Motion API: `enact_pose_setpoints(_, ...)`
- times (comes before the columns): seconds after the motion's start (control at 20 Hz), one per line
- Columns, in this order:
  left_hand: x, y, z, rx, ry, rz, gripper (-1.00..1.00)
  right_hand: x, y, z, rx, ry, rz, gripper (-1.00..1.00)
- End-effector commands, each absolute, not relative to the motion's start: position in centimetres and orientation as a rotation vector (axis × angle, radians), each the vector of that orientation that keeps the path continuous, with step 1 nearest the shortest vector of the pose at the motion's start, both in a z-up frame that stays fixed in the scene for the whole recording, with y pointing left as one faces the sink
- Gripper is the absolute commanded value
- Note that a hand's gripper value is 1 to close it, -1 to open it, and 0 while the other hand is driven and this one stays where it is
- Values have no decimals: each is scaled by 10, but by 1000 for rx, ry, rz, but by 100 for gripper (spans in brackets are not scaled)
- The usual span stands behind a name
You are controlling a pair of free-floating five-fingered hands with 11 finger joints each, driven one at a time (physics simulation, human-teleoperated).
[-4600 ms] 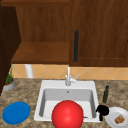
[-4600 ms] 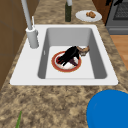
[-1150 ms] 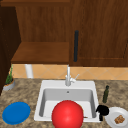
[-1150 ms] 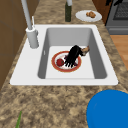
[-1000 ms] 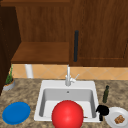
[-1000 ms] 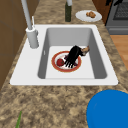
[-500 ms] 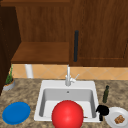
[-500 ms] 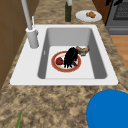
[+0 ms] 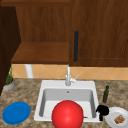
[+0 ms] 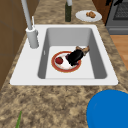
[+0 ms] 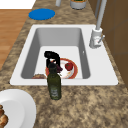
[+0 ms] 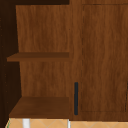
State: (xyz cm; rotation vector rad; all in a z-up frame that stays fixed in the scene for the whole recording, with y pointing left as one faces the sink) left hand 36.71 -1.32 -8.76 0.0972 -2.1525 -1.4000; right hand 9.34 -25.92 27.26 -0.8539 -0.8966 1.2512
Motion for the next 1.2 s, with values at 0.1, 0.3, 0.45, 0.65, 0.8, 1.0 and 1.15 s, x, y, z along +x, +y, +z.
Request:
enact_pose_setpoints(0.1,363,-8,-83,104,-2168,-1400,100,93,-259,273,-854,-897,1251,0)
enact_pose_setpoints(0.3,360,-6,-65,91,-2187,-1381,100,93,-259,273,-854,-897,1251,0)
enact_pose_setpoints(0.45,359,0,-49,82,-2189,-1395,100,93,-259,273,-854,-897,1251,0)
enact_pose_setpoints(0.65,357,17,-20,76,-2199,-1388,100,93,-259,273,-854,-897,1251,0)
enact_pose_setpoints(0.8,357,27,5,66,-2199,-1363,100,93,-259,273,-854,-897,1251,0)
enact_pose_setpoints(1.0,357,39,32,22,-2209,-1387,100,93,-259,273,-854,-897,1251,0)
enact_pose_setpoints(1.15,359,40,51,-8,-2217,-1399,100,93,-259,273,-854,-897,1251,0)
